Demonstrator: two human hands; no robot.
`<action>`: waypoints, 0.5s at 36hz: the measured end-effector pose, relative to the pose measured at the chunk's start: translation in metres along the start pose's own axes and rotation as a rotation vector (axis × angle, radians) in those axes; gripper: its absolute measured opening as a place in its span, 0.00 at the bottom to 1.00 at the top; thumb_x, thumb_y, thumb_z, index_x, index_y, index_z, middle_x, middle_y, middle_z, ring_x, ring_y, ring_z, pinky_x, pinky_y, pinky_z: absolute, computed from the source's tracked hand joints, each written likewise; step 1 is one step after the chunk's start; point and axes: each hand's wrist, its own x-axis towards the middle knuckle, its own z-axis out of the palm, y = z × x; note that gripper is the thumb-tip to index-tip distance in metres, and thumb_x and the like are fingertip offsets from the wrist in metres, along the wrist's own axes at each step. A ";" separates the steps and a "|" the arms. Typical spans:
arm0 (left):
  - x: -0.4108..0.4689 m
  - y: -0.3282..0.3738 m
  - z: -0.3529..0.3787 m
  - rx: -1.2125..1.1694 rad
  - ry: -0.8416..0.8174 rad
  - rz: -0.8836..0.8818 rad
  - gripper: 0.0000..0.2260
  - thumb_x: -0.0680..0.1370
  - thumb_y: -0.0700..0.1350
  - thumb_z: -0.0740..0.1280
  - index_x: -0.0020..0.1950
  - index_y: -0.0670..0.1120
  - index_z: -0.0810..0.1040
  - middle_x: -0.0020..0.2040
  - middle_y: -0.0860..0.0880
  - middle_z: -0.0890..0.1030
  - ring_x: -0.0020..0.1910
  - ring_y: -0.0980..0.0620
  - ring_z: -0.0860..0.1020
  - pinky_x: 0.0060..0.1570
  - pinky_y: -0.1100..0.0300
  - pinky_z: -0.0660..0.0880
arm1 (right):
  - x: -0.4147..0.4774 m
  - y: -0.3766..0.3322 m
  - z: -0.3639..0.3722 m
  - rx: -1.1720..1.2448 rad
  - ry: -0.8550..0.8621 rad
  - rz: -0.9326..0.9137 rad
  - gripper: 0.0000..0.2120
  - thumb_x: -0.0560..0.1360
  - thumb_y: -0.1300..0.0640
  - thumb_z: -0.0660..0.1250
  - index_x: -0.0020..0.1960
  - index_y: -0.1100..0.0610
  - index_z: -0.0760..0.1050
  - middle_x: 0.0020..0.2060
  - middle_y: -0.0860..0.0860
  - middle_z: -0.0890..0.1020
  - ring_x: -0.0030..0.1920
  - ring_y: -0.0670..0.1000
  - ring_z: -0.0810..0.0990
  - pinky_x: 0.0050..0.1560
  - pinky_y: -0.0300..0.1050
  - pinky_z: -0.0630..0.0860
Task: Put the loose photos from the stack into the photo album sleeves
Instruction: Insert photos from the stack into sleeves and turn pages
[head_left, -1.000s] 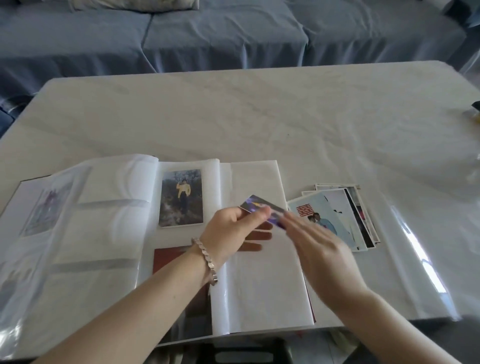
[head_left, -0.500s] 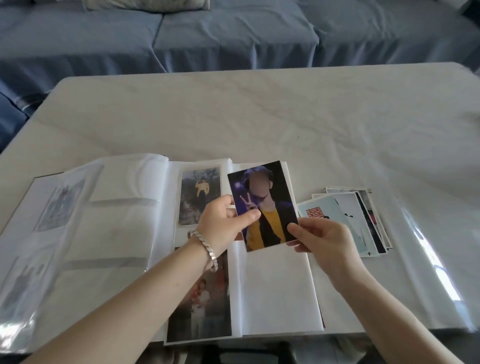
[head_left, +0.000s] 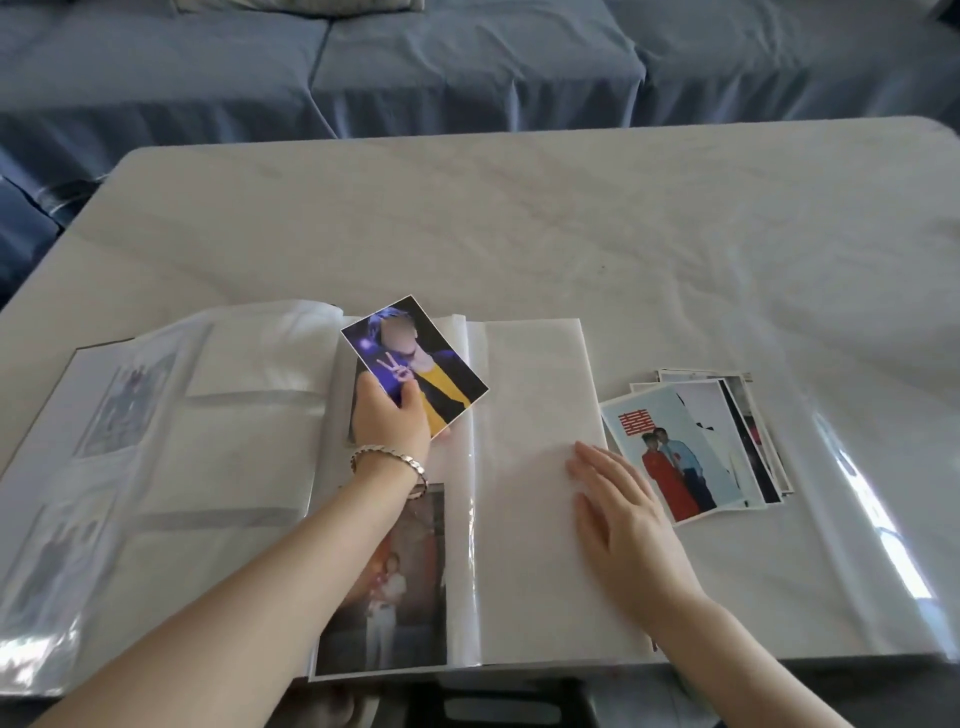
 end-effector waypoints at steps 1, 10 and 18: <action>0.000 0.000 -0.001 0.024 0.008 0.026 0.07 0.79 0.42 0.60 0.49 0.37 0.69 0.47 0.39 0.76 0.46 0.43 0.75 0.41 0.62 0.67 | -0.001 0.002 0.001 0.006 -0.001 -0.014 0.16 0.77 0.62 0.64 0.64 0.58 0.74 0.66 0.43 0.67 0.67 0.41 0.60 0.67 0.29 0.48; -0.003 0.007 -0.005 0.103 0.004 0.146 0.08 0.79 0.40 0.60 0.41 0.41 0.64 0.32 0.50 0.66 0.29 0.58 0.72 0.25 0.74 0.65 | 0.000 0.002 0.005 -0.018 0.097 -0.067 0.15 0.72 0.69 0.69 0.58 0.64 0.78 0.62 0.55 0.77 0.66 0.51 0.68 0.67 0.54 0.56; 0.006 0.004 0.006 0.198 -0.229 0.071 0.06 0.80 0.42 0.60 0.51 0.39 0.69 0.38 0.48 0.72 0.38 0.48 0.71 0.36 0.60 0.66 | -0.001 0.002 0.007 -0.003 0.096 -0.055 0.15 0.74 0.66 0.67 0.60 0.62 0.77 0.63 0.54 0.76 0.66 0.49 0.66 0.67 0.52 0.58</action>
